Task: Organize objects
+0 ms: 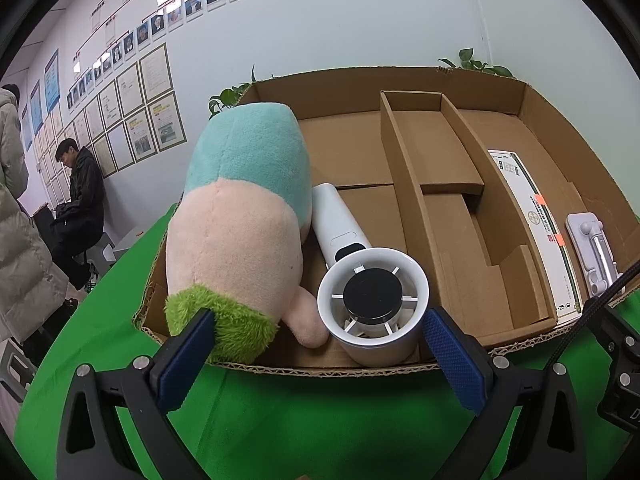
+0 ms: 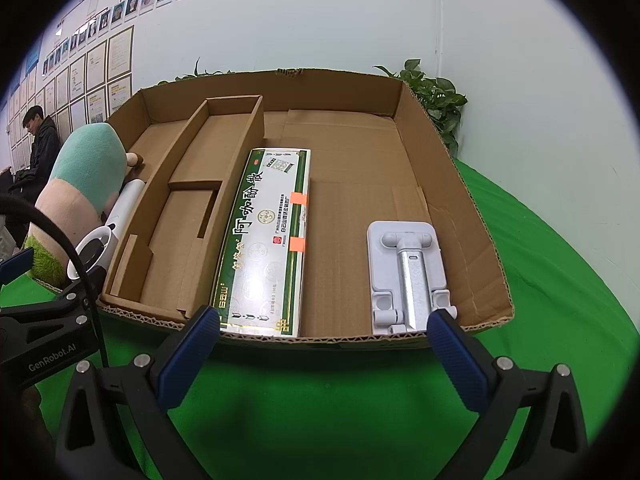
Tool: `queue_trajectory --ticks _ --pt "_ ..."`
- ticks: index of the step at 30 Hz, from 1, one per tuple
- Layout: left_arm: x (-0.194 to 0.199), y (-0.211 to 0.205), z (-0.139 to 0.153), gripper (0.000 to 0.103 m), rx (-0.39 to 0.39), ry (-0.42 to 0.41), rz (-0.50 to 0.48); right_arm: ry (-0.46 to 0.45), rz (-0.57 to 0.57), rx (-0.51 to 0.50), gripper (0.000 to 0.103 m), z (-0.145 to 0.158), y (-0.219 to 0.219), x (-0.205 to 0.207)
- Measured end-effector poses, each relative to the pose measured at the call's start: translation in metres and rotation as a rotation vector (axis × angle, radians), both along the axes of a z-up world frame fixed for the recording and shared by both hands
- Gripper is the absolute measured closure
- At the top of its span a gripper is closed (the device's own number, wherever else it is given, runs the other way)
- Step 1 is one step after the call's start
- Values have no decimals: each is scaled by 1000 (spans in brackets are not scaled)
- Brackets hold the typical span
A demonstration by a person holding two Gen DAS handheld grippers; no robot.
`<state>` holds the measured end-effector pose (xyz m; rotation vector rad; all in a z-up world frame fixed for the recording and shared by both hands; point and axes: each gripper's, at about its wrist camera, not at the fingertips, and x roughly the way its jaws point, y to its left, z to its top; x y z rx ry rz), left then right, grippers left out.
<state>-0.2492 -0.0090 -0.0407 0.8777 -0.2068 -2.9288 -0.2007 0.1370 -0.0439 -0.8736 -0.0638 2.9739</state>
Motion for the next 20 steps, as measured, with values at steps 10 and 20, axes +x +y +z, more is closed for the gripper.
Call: queue_trajectory --ticks 10,20 --pt "0 0 0 0 1 0 0 0 0 0 0 0 0 0" --pt "1 -1 0 0 14 7 -4 0 0 0 0 0 0 0"
